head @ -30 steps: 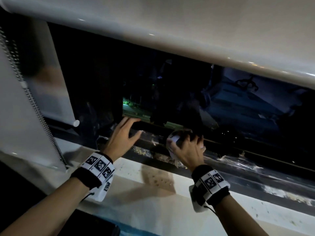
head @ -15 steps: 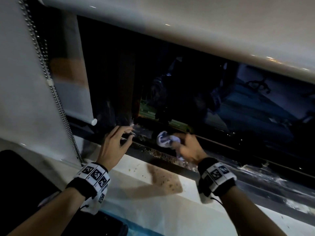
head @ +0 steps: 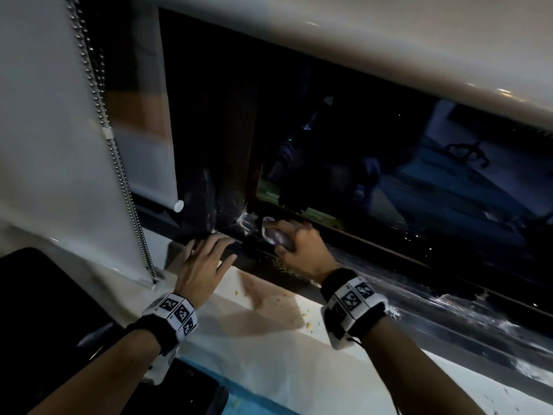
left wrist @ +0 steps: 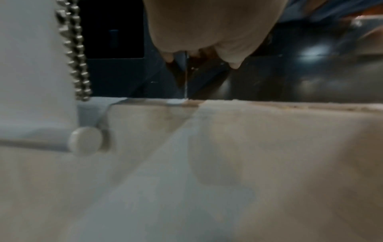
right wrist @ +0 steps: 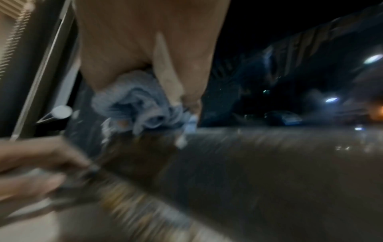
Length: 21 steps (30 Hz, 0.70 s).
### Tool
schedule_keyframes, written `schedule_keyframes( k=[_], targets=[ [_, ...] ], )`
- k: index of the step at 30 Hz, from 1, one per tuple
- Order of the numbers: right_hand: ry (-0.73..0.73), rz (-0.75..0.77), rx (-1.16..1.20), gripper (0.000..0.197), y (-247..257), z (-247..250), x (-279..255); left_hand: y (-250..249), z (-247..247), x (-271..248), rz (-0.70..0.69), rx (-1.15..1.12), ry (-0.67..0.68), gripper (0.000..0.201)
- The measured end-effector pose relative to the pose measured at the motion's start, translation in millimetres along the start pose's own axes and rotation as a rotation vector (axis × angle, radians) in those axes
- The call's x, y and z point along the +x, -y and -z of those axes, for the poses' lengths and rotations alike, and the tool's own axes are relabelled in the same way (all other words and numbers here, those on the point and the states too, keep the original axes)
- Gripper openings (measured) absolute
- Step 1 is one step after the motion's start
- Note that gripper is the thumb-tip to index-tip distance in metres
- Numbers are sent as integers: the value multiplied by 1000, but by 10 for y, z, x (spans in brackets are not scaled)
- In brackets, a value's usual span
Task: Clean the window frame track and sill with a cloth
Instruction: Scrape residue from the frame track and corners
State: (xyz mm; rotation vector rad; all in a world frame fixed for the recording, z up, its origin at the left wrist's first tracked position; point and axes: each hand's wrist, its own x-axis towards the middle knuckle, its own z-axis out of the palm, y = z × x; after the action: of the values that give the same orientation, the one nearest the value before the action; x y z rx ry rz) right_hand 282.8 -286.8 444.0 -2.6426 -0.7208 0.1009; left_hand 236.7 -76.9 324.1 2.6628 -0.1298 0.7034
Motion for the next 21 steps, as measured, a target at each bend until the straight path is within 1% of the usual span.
schedule_keyframes(
  k=[2,3,5,6,9,10,12,14,15,17,19,20,21],
  targets=[
    [-9,7,127,41,-43,164,-35,51,-2,-20,-40,60,4,39],
    [-65,4,147,40,-62,224,-1,79,-12,-29,-54,80,16,40],
    [-189,-33,96,39,-81,239,175,126,-30,-48,-69,92,39,43],
    [-196,-66,65,39,-62,201,280,143,-40,-54,-71,88,41,43],
    [-43,-141,-177,47,109,-63,551,143,-60,-53,-70,65,19,43],
    [-20,-178,-248,43,219,-139,596,135,-61,-47,-67,65,14,42],
    [-17,-180,-310,35,423,-242,645,142,-52,-31,-61,85,22,41],
    [-52,-136,-329,33,528,-273,593,159,-52,-25,-61,100,45,41],
    [-60,-107,-320,33,515,-270,566,166,-56,-23,-57,93,49,40],
    [-18,-19,-267,35,444,-215,455,175,-58,-13,-48,67,48,39],
    [43,90,-109,33,348,-107,304,176,-61,-5,-55,48,51,39],
    [60,105,5,29,304,-32,252,180,-58,-10,-66,41,59,40],
    [80,86,62,25,251,58,233,190,-50,-12,-80,34,67,40]
  ],
)
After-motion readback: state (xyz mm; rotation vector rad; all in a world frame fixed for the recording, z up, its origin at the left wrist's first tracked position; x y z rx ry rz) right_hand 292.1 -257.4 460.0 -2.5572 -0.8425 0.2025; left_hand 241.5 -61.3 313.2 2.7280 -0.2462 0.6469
